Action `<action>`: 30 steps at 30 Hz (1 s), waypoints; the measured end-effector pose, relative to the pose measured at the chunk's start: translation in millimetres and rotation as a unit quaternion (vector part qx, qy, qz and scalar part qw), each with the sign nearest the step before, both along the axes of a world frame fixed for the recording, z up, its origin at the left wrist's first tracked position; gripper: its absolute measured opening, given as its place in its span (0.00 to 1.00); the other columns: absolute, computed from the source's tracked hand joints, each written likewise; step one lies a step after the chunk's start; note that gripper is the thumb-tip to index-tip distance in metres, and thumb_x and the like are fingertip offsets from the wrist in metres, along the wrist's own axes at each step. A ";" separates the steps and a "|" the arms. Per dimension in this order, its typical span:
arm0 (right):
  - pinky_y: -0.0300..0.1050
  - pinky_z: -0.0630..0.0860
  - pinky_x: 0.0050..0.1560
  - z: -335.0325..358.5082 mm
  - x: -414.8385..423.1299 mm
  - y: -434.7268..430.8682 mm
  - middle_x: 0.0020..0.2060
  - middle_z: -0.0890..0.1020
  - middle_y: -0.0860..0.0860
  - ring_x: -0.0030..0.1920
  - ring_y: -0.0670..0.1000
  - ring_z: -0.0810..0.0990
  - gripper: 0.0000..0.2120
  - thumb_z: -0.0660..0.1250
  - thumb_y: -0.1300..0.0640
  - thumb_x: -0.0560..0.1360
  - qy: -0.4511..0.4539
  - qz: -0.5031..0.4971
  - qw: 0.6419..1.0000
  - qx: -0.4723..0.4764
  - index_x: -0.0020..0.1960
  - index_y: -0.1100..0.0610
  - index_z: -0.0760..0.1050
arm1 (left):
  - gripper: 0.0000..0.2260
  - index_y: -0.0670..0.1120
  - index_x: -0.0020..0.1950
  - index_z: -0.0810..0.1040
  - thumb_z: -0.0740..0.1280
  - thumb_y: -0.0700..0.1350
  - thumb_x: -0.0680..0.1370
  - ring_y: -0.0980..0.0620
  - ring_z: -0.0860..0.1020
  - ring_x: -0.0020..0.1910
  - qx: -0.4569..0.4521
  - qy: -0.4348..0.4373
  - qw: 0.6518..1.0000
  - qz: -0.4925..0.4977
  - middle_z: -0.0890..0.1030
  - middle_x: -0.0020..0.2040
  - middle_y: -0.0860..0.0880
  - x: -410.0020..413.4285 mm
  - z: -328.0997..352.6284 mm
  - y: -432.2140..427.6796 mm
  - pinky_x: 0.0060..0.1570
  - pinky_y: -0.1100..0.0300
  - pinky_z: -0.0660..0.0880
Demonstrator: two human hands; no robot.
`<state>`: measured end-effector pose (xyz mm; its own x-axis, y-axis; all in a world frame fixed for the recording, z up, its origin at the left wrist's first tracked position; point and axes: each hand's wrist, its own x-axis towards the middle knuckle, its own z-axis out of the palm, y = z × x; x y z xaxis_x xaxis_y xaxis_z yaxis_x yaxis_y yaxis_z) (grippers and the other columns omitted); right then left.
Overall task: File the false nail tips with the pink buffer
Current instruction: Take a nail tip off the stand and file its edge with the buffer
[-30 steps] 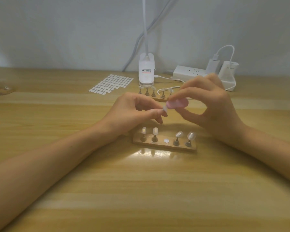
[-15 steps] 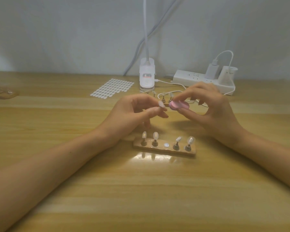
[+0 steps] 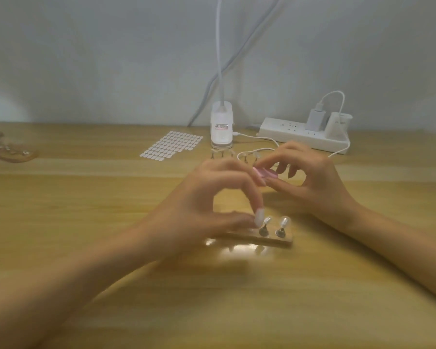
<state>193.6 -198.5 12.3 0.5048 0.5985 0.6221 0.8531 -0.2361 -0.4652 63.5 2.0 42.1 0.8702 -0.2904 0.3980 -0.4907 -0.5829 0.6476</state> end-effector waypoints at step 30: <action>0.44 0.75 0.43 0.6 -1.9 2.4 0.46 0.83 0.50 0.45 0.49 0.80 0.05 0.72 0.57 0.77 -0.014 0.030 0.999 0.007 0.52 0.57 0.83 | 0.13 0.61 0.38 0.76 0.77 0.46 0.72 0.53 0.78 0.56 0.031 -0.039 0.991 0.123 0.81 0.48 0.59 -3.5 -26.0 1.5 0.60 0.41 0.70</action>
